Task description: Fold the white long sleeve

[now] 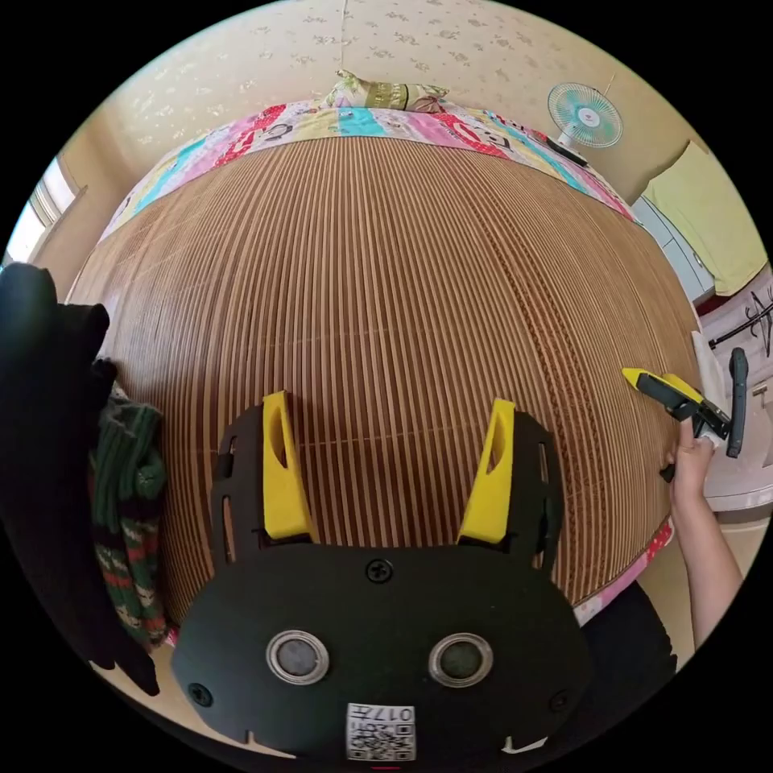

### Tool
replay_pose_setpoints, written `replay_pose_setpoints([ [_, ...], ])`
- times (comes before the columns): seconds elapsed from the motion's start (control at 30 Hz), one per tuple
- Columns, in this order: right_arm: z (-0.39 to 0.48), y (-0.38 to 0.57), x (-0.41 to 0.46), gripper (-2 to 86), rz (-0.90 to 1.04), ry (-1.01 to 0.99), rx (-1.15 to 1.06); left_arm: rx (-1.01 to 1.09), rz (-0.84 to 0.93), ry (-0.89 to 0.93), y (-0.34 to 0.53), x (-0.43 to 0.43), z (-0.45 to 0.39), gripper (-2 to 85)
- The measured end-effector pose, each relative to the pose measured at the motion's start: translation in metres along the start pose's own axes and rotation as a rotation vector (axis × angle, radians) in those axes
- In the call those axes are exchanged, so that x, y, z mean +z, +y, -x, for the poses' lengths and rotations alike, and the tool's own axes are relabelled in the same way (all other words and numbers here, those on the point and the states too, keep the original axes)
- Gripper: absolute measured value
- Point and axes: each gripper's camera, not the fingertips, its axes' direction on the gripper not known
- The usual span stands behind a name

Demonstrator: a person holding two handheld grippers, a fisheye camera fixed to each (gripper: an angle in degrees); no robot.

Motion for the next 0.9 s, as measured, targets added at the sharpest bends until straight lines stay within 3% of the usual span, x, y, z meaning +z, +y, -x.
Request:
replay_pose_setpoints([
  [0.13, 0.026, 0.005, -0.007, 35.5, -0.058, 0.010, -0.003, 0.007, -0.115, -0.047, 0.025, 0.015, 0.003, 29.4],
  [0.5, 0.090, 0.003, -0.036, 27.3, -0.176, 0.014, -0.126, 0.017, -0.172, -0.046, 0.044, 0.041, 0.026, 29.1],
  [0.77, 0.106, -0.020, -0.049, 26.2, -0.183, 0.010, -0.085, 0.015, -0.182, -0.046, 0.051, 0.057, 0.047, 29.0],
  [0.83, 0.119, -0.021, -0.058, 23.6, -0.238, 0.061, -0.093, 0.012, -0.198, -0.046, 0.055, 0.060, 0.052, 28.6],
  [0.9, 0.128, -0.020, -0.068, 15.0, -0.305, 0.139, -0.065, -0.016, -0.215, -0.064, 0.058, 0.060, 0.058, 26.0],
])
